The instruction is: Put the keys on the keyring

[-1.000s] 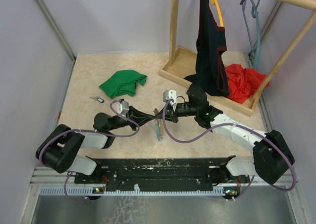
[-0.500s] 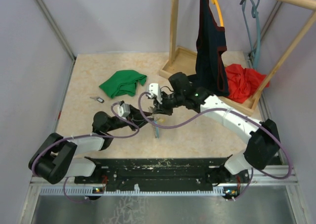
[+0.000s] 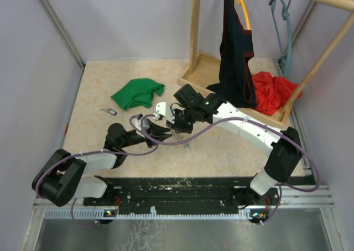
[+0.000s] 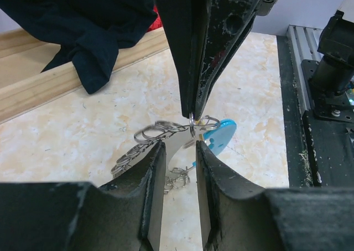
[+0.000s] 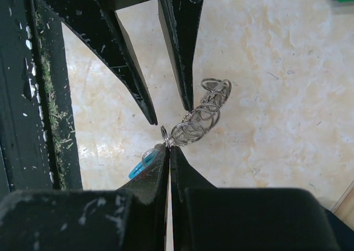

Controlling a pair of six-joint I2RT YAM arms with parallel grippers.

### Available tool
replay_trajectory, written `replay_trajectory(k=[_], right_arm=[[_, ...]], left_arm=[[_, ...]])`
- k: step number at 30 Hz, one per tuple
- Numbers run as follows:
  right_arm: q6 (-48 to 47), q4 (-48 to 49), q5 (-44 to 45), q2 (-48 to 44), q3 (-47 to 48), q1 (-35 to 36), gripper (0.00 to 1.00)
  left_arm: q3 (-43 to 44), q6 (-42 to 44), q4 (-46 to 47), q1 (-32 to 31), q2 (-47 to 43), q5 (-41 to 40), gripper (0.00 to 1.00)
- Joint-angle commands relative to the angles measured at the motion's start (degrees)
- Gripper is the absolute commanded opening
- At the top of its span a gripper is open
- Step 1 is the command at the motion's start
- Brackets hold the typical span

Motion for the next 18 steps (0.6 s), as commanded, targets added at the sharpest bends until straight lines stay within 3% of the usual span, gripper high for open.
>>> replay_trajectory(k=[1,18], right_arm=[[-0.9,-1.2,1.8,1.1,3.9,1.2,0.0],[-1.4,-0.7,3.3,1.4,5.8,3.9,0.0]], left_arm=[[1.3,0.6,0.0,0.2,-0.1,2.7,0.33],[3.3,-1.3,0.7,-1.0,2.0,5.1,0.3]])
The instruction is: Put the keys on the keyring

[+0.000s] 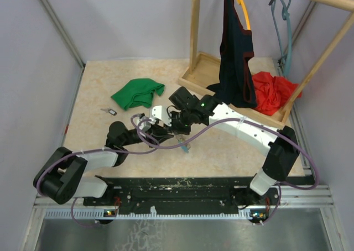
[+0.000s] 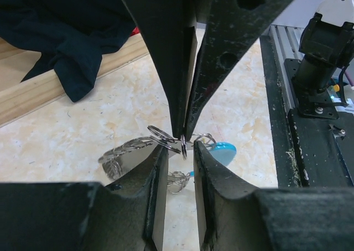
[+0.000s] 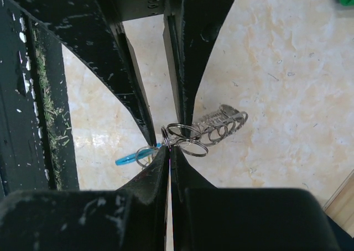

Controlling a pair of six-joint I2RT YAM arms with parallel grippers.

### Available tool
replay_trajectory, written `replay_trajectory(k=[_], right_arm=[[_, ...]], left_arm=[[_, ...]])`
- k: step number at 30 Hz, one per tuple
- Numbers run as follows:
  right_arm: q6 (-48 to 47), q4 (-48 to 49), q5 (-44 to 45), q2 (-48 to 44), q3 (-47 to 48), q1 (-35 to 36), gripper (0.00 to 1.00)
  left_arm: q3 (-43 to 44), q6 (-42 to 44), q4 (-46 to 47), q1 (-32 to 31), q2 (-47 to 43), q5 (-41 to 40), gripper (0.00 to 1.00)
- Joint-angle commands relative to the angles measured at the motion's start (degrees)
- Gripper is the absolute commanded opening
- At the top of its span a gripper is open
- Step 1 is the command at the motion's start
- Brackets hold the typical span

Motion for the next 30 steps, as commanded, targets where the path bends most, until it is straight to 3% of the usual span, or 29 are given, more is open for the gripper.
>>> replay_trajectory(k=[1,14,25,30], right_arm=[[-0.6,1.2,-0.3,-0.4,3.8,0.9,0.0],[0.4,4.9,3.5,-3.3,0.3,1.0,0.0],[-0.2,7.1,2.7,-5.6,-1.9,1.0,0.0],[-0.3,8.1,2.5,-6.4,-2.9,1.0,0.0]], left_arm=[[1.8,-0.4,0.5,-0.6,0.9,0.9,0.3],[-1.0,0.1,-3.0,0.0,-4.5,-4.3,0.35],[-4.1,-14.2,3.4,0.4,-4.1,-8.3,0.38],[-4.2,-20.8,1.4,0.4,-4.6,-11.4,0.37]])
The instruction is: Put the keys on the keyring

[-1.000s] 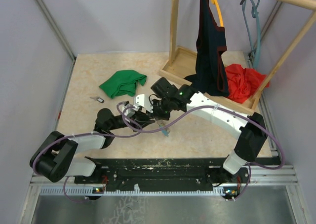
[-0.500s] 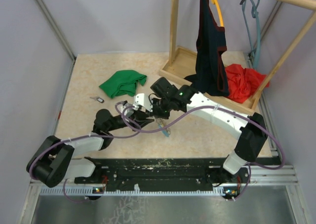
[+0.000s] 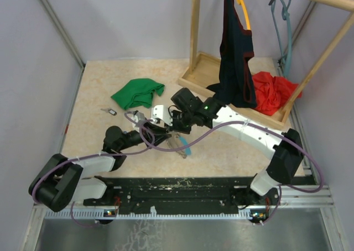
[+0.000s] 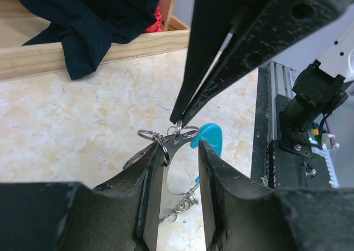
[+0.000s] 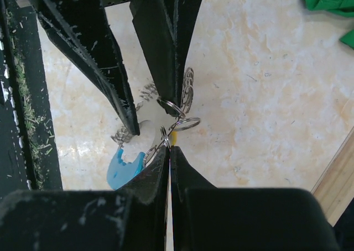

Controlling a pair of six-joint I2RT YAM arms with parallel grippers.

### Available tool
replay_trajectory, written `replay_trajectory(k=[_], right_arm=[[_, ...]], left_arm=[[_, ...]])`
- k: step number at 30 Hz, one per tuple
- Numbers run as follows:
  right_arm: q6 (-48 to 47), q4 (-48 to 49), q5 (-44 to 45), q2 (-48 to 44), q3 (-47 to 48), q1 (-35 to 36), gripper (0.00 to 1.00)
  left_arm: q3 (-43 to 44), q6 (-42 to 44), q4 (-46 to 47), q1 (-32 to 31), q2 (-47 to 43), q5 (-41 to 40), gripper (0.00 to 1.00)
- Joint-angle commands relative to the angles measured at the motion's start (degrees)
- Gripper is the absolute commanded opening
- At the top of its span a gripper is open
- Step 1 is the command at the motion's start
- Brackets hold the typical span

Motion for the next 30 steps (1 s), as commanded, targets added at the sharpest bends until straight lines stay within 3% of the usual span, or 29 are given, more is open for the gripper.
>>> replay_trajectory(k=[1,10,16,22,30], right_arm=[[-0.2,3.7,-0.6,-4.0,-0.2,0.6,0.0],[-1.2,5.1,-2.4,-5.4,-1.5,0.6,0.0],[-1.4,5.4,-1.9,-5.6,-2.2,0.6,0.0],[-1.5,6.3,-1.7,-5.9,-2.9,0.6,0.0],[-1.5,7.0,-2.0,-6.0,-3.2,0.6,0.0]], left_arm=[[-0.6,-7.9,-0.3,0.3,-0.5,-3.7,0.35],[1.2,-8.9,-9.5,0.3,-2.2,-7.9,0.21],[3.6,-9.1,-23.2,0.7,-9.2,-13.8,0.3],[7.0,-9.2,-31.4,1.2,-11.4,-11.8,0.37],[5.3,-21.5,-23.4,1.4,-7.6,-10.5,0.41]])
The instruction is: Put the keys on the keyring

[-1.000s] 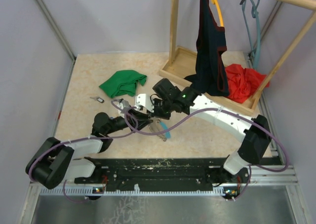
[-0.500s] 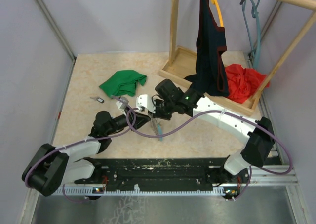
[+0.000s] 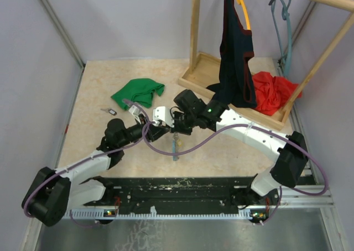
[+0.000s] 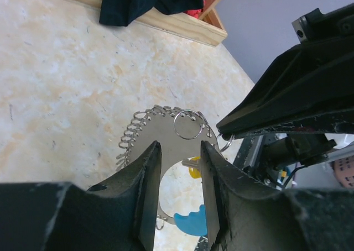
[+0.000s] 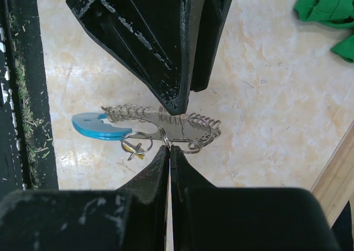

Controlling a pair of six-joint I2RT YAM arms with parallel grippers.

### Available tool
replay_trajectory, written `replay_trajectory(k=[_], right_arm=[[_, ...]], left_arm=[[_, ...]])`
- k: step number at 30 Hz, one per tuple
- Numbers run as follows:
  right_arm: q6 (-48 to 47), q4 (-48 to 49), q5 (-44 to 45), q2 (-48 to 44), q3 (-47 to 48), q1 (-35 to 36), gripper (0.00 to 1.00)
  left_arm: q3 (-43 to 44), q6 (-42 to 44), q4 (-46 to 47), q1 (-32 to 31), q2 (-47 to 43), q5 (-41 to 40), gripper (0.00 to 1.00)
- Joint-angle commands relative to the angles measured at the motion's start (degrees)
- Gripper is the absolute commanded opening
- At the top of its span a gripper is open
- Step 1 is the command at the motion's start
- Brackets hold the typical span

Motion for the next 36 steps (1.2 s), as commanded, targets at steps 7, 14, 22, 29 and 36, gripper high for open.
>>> replay_trajectory(k=[7,14,22,29,36], right_arm=[[-0.5,3.7,-1.2,-3.3,0.2,0.6,0.0],[0.0,4.0,0.0,-3.2,0.3,0.6,0.0],[0.8,4.2,-0.1,-3.1,0.5,0.6,0.0],[1.0,4.0,-0.8,-3.1,0.6,0.6,0.0],[1.0,4.0,-1.7,-3.0,0.5,0.6,0.0]], left_arm=[[0.5,-10.0,10.6,0.6,4.6,5.1,0.42],[-1.7,-2.1,11.9,0.5,0.8,9.8,0.42],[-1.2,8.6,15.0,0.3,3.0,16.9,0.34],[0.6,16.4,14.2,-0.4,5.2,17.5,0.3],[1.4,21.5,14.6,-1.6,6.9,17.9,0.28]])
